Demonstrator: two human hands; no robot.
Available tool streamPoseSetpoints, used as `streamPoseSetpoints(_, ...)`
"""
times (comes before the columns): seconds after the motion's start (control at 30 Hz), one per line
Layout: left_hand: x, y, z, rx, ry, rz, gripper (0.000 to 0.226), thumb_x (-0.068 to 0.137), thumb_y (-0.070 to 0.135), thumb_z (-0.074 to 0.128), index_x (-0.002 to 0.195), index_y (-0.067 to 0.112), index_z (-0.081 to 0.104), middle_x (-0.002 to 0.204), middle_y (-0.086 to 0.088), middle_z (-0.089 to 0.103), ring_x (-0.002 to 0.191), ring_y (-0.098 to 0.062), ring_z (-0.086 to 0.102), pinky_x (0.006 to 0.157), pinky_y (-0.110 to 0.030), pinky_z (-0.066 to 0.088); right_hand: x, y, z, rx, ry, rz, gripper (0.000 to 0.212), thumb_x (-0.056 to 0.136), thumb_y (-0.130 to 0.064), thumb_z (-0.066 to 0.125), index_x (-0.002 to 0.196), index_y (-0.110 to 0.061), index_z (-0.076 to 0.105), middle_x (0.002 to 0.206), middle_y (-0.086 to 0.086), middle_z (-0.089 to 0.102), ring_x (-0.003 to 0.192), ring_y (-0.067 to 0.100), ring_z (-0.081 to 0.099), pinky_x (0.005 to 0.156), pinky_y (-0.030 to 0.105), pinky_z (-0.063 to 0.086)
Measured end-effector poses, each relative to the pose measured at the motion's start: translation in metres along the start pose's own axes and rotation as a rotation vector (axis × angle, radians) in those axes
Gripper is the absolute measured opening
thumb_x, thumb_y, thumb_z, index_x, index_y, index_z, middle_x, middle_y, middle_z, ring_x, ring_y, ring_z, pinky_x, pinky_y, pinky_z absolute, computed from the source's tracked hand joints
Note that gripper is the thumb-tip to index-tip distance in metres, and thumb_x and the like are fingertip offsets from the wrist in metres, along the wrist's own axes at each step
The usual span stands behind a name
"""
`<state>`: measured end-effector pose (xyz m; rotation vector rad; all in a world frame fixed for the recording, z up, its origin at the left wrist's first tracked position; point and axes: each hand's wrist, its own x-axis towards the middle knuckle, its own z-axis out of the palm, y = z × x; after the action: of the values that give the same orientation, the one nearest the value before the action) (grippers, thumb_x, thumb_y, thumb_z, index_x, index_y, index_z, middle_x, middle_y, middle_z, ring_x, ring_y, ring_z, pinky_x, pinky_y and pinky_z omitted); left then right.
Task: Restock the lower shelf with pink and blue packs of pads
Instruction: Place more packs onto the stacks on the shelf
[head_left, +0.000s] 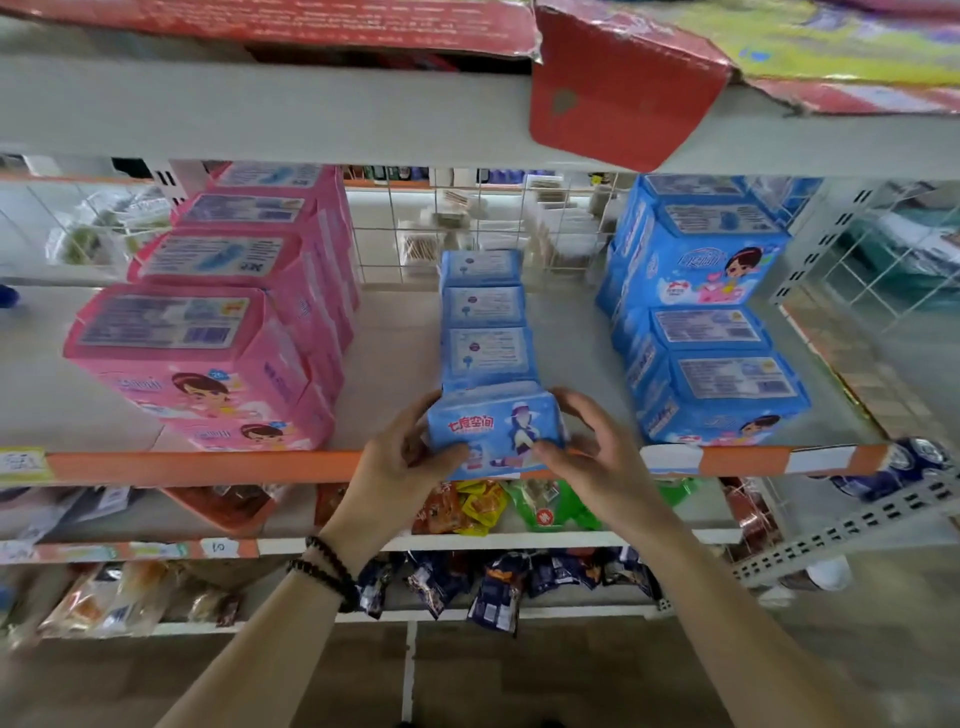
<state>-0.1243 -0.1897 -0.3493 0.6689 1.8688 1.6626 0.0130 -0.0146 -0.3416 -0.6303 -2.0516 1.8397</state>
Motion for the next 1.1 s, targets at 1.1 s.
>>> streamPoseSetpoints(1.1,0.052,-0.046,-0.011,0.821,-0.088,0.274,0.079,0.093,0.026,0.071,0.157,0.034,0.025,0.143,-0.01,0.056,0.111,-0.027,0.064,0.095,-0.04,0.054,0.05,0.063,0.0,-0.751,0.057,-0.347,0.054,0.092,-0.027,0.07,0.139,-0.014,0.046,0.132,0.013,0.059,0.113,0.025,0.062,0.088,0.04,0.056)
